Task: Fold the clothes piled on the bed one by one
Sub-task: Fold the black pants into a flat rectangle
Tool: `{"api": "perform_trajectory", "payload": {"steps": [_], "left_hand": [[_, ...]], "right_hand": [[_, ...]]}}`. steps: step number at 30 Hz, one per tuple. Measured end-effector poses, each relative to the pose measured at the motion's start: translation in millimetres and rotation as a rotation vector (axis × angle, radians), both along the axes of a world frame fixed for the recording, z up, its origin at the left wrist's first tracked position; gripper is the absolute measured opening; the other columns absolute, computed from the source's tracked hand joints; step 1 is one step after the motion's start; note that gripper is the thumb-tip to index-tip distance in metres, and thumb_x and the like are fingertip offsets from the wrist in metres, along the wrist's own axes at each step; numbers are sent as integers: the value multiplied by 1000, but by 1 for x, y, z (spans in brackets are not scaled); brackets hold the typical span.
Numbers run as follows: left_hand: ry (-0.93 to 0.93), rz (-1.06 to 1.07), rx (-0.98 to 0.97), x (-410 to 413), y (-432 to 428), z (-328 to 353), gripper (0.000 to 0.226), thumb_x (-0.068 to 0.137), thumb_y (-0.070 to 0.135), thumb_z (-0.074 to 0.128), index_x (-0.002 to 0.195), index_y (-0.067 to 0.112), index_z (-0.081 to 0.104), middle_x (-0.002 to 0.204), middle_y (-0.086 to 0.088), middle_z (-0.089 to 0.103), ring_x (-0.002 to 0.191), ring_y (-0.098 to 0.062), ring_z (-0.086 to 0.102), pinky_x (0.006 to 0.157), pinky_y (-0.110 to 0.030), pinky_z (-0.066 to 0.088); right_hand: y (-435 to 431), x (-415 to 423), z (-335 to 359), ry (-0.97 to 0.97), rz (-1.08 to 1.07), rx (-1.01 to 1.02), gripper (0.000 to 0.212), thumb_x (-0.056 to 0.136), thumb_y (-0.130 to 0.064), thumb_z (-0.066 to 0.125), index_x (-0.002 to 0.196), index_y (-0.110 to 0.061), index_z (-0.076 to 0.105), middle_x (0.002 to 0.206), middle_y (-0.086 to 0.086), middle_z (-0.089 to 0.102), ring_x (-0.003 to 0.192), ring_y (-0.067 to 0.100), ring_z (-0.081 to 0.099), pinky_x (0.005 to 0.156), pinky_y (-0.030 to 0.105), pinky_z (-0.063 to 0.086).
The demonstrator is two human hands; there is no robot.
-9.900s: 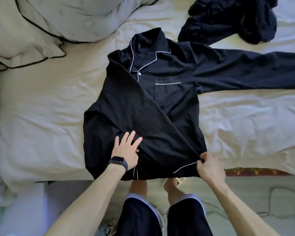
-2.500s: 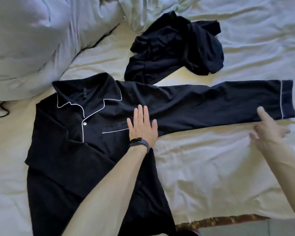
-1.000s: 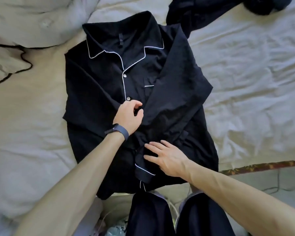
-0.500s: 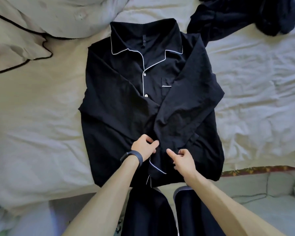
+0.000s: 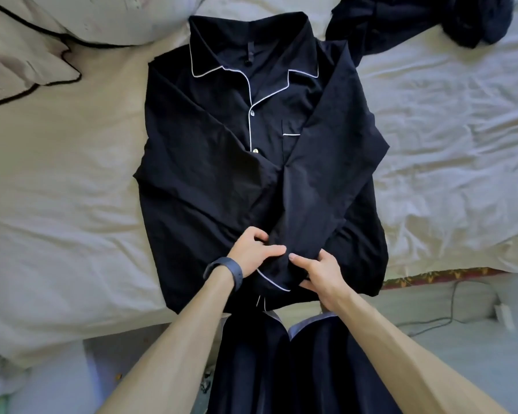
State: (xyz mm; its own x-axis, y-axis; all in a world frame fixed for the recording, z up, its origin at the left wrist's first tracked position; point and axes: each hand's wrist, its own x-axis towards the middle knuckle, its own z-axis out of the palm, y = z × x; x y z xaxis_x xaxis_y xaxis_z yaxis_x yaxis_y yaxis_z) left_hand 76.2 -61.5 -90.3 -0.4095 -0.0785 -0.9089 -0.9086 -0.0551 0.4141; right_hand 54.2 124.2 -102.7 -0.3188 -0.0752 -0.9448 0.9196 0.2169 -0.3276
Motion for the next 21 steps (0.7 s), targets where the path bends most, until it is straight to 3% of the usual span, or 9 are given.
{"api": "perform_trajectory", "payload": {"steps": [3, 7, 10, 13, 15, 17, 19, 21], "left_hand": [[-21, -79, -40, 20, -22, 5, 36, 74, 31, 87, 103, 25, 65, 98, 11, 73, 85, -3, 71, 70, -16, 51], [-146, -412, -390, 41, -51, 9, 26, 83, 38, 72, 105, 26, 66, 101, 4, 71, 95, -21, 65, 77, -30, 49], [-256, -653, -569, 36, -60, 13, 52, 86, 42, 67, 131, 25, 47, 127, -5, 56, 115, -29, 55, 92, -41, 50], [-166, -665, -795, -2, -53, 17, 48, 89, 37, 62, 131, 24, 42, 135, -6, 46, 121, -31, 48, 90, -43, 45], [-53, -615, -889, -42, -43, 20, 47, 90, 32, 60, 132, 23, 42, 135, -6, 45, 121, -31, 47, 89, -44, 43], [68, -581, -890, -91, -34, 21, 48, 91, 31, 59, 135, 23, 43, 138, -5, 43, 122, -31, 46, 89, -43, 43], [173, -552, -839, -145, -27, 19, 46, 92, 31, 59, 135, 23, 45, 139, -5, 43, 123, -30, 46, 92, -42, 44], [241, -520, -792, -199, -20, 13, 46, 91, 31, 61, 134, 22, 46, 140, -6, 43, 125, -30, 46, 96, -38, 41]], "right_hand": [[-1, 8, 0, -60, 86, -13, 31, 85, -16, 82, 113, -17, 69, 103, -4, 79, 89, 14, 77, 65, 30, 61], [-10, 1, -4, -94, 326, 58, 25, 85, -28, 82, 99, -14, 66, 95, -3, 75, 78, 11, 74, 61, 23, 57], [-11, -28, -5, -73, 348, 133, 31, 85, -44, 78, 90, -16, 68, 90, -7, 77, 76, 13, 75, 57, 23, 54], [-4, -74, -2, -85, 327, 171, 41, 81, -54, 76, 68, -19, 60, 61, -5, 66, 49, 13, 62, 43, 16, 40], [8, -108, -2, -80, 259, 198, 42, 83, -53, 74, 65, -19, 58, 55, -4, 62, 43, 10, 57, 40, 15, 36], [20, -141, -3, -37, 65, 174, 39, 89, -51, 70, 78, -15, 61, 67, -5, 66, 53, 10, 63, 45, 18, 43], [27, -172, -6, 37, -135, 127, 41, 96, -50, 64, 109, -10, 64, 95, 0, 72, 81, 14, 72, 60, 23, 53], [28, -199, -8, 41, -305, 41, 54, 99, -49, 60, 134, -8, 57, 119, 5, 69, 101, 18, 70, 71, 28, 55]]}}
